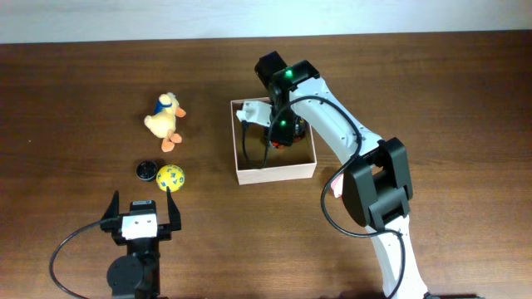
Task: Pack container
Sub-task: 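Lower the truck into the box and open the right gripper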
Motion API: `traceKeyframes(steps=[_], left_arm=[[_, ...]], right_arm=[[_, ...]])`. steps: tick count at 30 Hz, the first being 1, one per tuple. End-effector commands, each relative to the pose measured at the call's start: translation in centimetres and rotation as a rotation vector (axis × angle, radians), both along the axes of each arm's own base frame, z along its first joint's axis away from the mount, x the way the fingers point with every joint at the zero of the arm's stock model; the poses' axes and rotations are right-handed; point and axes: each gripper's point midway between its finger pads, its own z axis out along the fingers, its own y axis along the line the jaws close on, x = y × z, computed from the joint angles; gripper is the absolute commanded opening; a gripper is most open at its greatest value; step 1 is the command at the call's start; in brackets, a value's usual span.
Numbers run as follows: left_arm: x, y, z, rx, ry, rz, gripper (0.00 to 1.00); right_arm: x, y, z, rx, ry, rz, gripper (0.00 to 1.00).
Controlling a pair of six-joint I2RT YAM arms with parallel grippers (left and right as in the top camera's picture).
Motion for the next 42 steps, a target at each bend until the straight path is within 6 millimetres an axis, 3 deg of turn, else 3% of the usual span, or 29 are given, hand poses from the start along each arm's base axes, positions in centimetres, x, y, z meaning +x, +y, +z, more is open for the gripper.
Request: traceKeyframes(steps=[1,11,20,29,37,42], left_arm=[[0.0,-0.3,-0.1,0.015,-0.002,-0.015,0.99],[0.0,-0.3,-0.1,0.015,-0.002,-0.015,0.99],[0.0,-0.3,-0.1,0.015,-0.002,-0.015,0.99],[0.0,-0.3,-0.1,0.015,-0.002,-0.015,0.99],[0.0,-0.3,-0.1,0.015,-0.002,-0.015,0.99],[0.0,-0.3,-0.1,0.015,-0.002,-0.015,0.99]], right_arm=[[-0.6,1.1,-0.2,0.008,0.014,0.012,0.04],[-1.6,-1.0,-0.4,-0.066,0.067,-0.005,0.04],[-0.4,-1.9,-0.6,-0.054,0.042,-0.021,0.04],[0.8,-1.8,-2.2,-0.049,-0.009,-0.029,0.04],[2.3,-1.9,-2.2,-0.061,-0.074,-0.037,0.04],[2.2,-2.1,-2.2,-0.078,-0.072,-0.038,0.04]])
